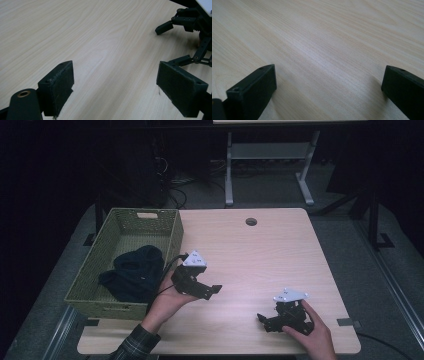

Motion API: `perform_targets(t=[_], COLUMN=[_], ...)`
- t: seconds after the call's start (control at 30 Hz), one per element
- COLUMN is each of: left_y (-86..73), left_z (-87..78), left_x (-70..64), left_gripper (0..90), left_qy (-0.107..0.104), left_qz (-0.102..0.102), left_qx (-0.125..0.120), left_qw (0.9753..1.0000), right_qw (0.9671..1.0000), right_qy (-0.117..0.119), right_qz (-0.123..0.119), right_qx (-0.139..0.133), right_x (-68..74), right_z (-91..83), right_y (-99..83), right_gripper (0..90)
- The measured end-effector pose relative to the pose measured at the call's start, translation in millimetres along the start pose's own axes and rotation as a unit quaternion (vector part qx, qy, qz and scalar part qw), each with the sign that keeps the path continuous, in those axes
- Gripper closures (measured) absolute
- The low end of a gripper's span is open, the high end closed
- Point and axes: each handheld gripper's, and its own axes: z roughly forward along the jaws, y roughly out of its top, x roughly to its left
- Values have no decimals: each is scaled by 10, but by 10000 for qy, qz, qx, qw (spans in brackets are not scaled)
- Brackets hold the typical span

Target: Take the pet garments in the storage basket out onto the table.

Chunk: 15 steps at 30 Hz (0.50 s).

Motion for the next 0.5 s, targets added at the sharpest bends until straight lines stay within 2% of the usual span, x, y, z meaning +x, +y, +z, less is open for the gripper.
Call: perform_targets(t=[0.4,0.5], left_y=[98,116], left_z=[-114,-138], left_x=[70,84], left_gripper=[140,140], left_qy=[45,71], left_qz=[32,116], left_qx=[-40,-27], left_qw=[10000,9999], right_qw=[10000,10000], right_qy=[3,3], right_qz=[0,0], right_qx=[2,1], right_x=[0,0], right_z=[-1,0], right_y=[0,0], right_gripper=[0,0])
